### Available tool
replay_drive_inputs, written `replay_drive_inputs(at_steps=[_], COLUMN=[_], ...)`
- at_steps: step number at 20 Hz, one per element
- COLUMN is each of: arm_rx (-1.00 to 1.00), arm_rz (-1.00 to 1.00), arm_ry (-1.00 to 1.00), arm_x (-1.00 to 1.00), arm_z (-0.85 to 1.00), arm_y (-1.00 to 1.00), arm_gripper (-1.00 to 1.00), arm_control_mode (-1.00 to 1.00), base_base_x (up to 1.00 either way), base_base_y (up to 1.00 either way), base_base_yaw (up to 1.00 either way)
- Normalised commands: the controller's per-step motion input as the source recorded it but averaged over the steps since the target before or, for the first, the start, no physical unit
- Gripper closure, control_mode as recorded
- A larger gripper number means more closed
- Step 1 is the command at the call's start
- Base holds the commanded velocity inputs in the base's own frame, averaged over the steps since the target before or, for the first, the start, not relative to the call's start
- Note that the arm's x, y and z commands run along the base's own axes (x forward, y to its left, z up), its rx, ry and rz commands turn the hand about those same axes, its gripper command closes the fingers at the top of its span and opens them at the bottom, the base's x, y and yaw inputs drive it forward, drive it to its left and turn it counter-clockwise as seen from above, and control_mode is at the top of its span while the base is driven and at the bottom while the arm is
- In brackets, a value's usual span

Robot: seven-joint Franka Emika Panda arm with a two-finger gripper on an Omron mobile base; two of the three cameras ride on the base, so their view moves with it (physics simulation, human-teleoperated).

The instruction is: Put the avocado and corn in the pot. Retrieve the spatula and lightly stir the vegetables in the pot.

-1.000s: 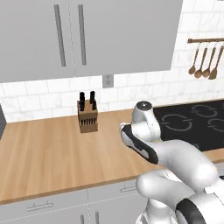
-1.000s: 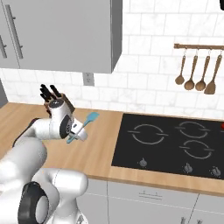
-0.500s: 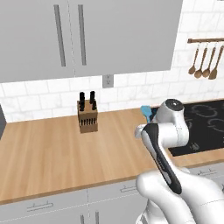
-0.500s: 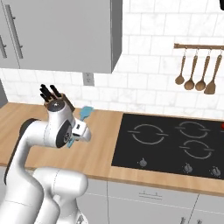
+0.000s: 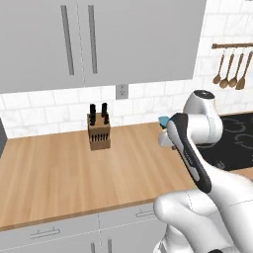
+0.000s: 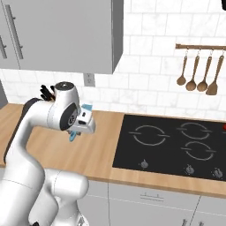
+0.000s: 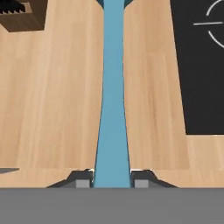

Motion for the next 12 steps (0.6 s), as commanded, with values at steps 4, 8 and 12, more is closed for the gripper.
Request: replay_drive_inputs(at_steps=[4,8,12], arm_rx=[0.00,0.00,0.00], arm_rz=[0.00,0.00,0.00], arm_ry=[0.01,0.00,0.00], arm_x=[0.00,0.00,0.00], arm_z=[0.00,0.00,0.00], arm_y=[0.00,0.00,0.00], arm_gripper=[1.00,1.00,1.00], arm_control_mode=[-1.00,-1.00,-1.00], base_base_x=[0.00,0.00,0.00], base_base_y=[0.00,0.00,0.00], base_base_yaw=[0.00,0.00,0.00])
